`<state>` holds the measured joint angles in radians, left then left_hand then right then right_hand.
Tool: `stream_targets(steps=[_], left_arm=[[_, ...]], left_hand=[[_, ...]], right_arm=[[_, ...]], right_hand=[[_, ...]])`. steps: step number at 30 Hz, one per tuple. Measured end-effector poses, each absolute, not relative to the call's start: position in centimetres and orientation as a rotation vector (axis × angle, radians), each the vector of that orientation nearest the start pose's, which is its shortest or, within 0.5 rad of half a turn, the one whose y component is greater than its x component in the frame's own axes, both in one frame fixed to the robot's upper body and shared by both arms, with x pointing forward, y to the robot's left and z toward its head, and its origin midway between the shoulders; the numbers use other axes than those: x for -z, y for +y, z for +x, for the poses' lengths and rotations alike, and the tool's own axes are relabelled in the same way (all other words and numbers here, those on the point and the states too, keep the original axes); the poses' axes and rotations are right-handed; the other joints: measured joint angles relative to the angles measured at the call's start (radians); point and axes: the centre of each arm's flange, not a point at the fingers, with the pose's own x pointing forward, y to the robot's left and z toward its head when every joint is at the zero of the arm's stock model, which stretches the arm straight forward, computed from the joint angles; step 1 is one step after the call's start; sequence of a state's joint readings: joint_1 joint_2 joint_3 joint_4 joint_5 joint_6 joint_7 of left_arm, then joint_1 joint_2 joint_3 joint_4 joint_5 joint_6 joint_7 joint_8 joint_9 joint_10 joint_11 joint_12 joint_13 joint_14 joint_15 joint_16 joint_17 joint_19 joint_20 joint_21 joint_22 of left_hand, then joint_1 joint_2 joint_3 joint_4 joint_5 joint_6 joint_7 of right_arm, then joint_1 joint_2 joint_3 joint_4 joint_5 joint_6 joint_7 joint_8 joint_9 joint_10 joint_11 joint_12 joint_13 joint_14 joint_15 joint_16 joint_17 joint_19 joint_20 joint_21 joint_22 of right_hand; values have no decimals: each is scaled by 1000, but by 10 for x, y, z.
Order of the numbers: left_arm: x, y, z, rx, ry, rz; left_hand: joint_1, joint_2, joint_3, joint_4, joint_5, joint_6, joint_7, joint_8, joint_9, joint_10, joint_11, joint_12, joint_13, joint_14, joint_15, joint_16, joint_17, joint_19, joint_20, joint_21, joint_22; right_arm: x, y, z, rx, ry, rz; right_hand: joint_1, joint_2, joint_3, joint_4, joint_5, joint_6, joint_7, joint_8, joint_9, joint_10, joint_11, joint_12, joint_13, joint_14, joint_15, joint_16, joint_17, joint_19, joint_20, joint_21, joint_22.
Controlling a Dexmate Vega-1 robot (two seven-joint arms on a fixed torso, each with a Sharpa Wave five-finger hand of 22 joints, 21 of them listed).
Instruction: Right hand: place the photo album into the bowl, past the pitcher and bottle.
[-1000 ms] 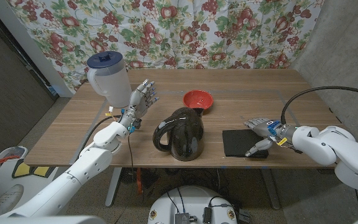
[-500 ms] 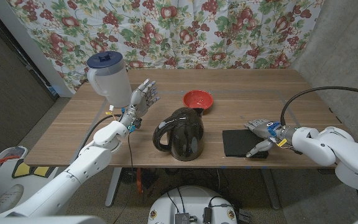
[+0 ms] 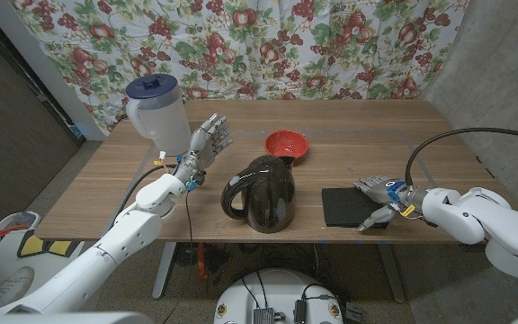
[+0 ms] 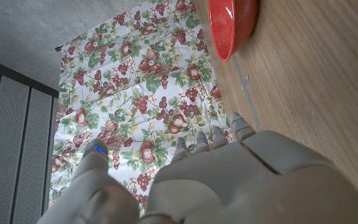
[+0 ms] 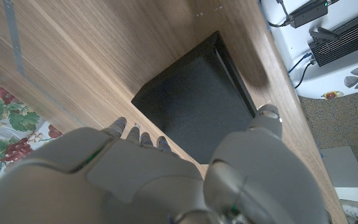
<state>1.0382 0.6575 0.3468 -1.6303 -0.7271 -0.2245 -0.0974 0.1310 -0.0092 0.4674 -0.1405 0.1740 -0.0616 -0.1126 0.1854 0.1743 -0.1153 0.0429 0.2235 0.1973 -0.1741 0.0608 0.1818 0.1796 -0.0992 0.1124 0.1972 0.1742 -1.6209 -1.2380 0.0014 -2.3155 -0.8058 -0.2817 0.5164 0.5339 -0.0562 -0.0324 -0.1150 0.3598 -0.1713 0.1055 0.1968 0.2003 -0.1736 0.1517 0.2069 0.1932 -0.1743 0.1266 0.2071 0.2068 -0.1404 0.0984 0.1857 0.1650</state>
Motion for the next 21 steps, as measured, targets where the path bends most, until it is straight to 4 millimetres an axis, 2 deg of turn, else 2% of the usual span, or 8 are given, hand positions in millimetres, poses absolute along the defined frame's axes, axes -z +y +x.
stream_targets(steps=[15,21], left_arm=[[44,263,585,408,-576,0],[45,264,585,407,-575,-1]], left_hand=[[0,0,0,0,0,0,0,0,0,0,0,0,0,0,0,0,0,0,0,0,0],[0,0,0,0,0,0,0,0,0,0,0,0,0,0,0,0,0,0,0,0,0]], right_arm=[[94,-291,455,-291,-136,-2028],[94,-291,456,-293,-132,-2032]], right_hand=[[24,10,7,-6,0,0,0,0,0,0,0,0,0,0,0,2,0,9,-2,0,0],[43,30,15,-9,0,0,0,7,0,4,-4,16,4,2,-10,11,0,28,-2,7,0]])
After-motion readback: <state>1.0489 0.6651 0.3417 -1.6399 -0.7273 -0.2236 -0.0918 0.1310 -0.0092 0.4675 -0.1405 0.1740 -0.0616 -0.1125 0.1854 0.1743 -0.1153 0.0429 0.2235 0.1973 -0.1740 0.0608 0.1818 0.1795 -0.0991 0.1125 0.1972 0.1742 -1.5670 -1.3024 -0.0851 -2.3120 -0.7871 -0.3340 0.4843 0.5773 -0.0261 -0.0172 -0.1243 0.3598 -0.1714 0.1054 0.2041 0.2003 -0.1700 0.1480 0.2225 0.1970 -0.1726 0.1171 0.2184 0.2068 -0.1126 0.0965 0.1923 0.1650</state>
